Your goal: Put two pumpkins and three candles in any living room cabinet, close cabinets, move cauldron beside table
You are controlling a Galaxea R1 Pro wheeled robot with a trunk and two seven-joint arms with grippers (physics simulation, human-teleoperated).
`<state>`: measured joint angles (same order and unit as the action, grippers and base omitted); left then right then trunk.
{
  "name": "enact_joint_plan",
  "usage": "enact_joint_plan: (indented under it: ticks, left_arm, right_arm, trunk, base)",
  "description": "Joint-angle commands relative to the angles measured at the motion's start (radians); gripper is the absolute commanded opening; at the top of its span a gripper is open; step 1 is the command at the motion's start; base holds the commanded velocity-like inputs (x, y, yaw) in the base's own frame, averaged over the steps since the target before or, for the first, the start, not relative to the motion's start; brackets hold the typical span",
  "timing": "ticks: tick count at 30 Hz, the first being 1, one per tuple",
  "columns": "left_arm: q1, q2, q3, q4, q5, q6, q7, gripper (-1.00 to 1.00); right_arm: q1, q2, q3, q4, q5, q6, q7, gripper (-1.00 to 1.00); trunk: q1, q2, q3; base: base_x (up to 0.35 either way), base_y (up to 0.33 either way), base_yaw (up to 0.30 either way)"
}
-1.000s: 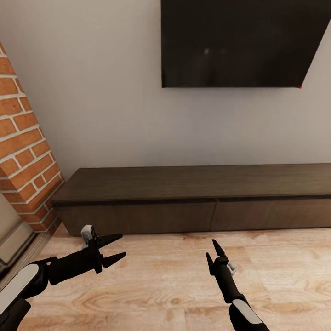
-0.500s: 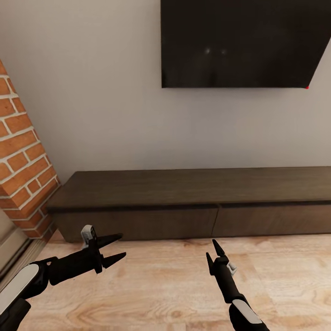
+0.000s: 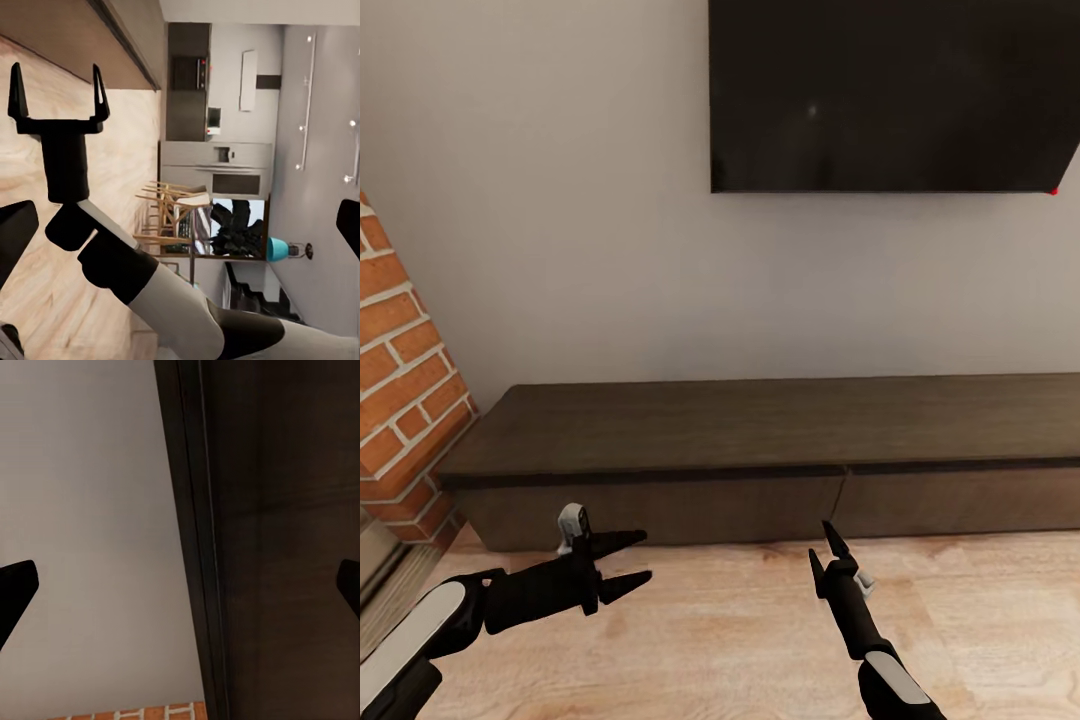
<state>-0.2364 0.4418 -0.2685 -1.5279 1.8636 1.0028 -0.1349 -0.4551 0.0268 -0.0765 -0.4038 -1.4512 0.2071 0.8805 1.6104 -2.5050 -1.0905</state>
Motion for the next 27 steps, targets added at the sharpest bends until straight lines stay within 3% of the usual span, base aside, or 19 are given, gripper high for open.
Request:
enact_joint_plan:
  ticks: [1,11,27]
  left_arm:
    - [-0.001,0.001,-0.010,-0.002,-0.007,0.000,-0.010,1.00]
    - [-0.001,0.001,-0.056,-0.023,-0.004,0.000,-0.009,1.00]
    - [-0.001,0.000,-0.055,-0.023,-0.001,-0.001,-0.011,1.00]
  right_arm:
    - [-0.001,0.001,-0.005,0.000,-0.005,0.011,0.003,1.00]
    - [-0.001,0.000,-0.003,-0.002,-0.003,0.009,0.009,1.00]
    - [-0.001,0.000,0.000,-0.003,-0.003,0.009,0.009,1.00]
  trunk:
    - [0.000,0.000,-0.001]
    - [0.000,0.000,-0.001]
    - [0.000,0.000,-0.001]
  base:
    - [0.052,0.000,0.000]
    - [0.010,0.000,0.000]
    - [0.046,0.019,0.000]
